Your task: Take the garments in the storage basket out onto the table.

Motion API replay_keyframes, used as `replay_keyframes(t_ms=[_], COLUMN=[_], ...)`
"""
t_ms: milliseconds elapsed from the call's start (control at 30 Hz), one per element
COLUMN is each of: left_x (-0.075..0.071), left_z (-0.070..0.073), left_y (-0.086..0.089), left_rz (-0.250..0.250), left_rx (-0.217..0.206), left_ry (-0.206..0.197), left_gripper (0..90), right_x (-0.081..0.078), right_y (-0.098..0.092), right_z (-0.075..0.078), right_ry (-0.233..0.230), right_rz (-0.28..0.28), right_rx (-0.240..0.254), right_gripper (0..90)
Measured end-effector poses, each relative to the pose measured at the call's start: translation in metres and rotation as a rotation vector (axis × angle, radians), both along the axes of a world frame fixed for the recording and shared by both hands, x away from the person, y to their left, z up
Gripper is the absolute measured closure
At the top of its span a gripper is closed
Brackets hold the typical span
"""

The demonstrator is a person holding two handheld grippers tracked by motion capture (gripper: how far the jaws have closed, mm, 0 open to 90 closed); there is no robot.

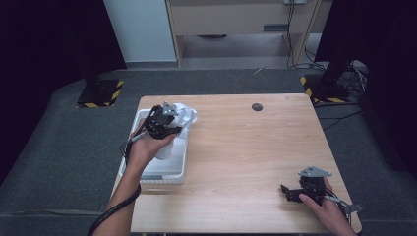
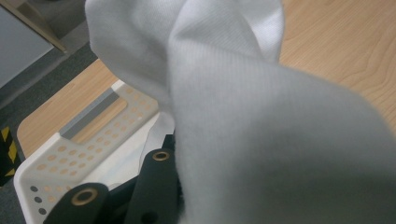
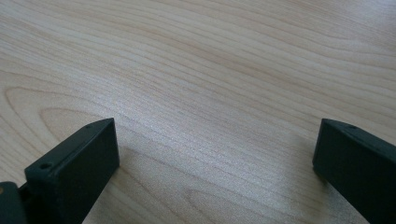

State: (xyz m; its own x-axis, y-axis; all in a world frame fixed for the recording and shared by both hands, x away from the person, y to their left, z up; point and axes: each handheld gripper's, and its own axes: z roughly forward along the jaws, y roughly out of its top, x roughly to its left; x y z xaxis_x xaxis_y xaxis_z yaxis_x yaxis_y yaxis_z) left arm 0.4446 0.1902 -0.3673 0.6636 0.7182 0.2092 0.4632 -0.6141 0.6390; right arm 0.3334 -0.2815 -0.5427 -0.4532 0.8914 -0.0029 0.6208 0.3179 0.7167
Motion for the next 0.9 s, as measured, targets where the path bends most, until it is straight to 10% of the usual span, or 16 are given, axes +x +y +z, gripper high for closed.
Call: replay_keyframes(t_ms=[900], left_x=[-0.004], left_z=[0.012], left_y=[-0.026], left_rz=[-0.044], left_rx=[0.001], left_ry=[-0.012], left_gripper=[69.4], right_x=[0.000], right_y=[0.001], right_z=[0.000], right_ry=[0.001], right_rz=[-0.001], right_rx=[0.002], right_gripper=[0.4])
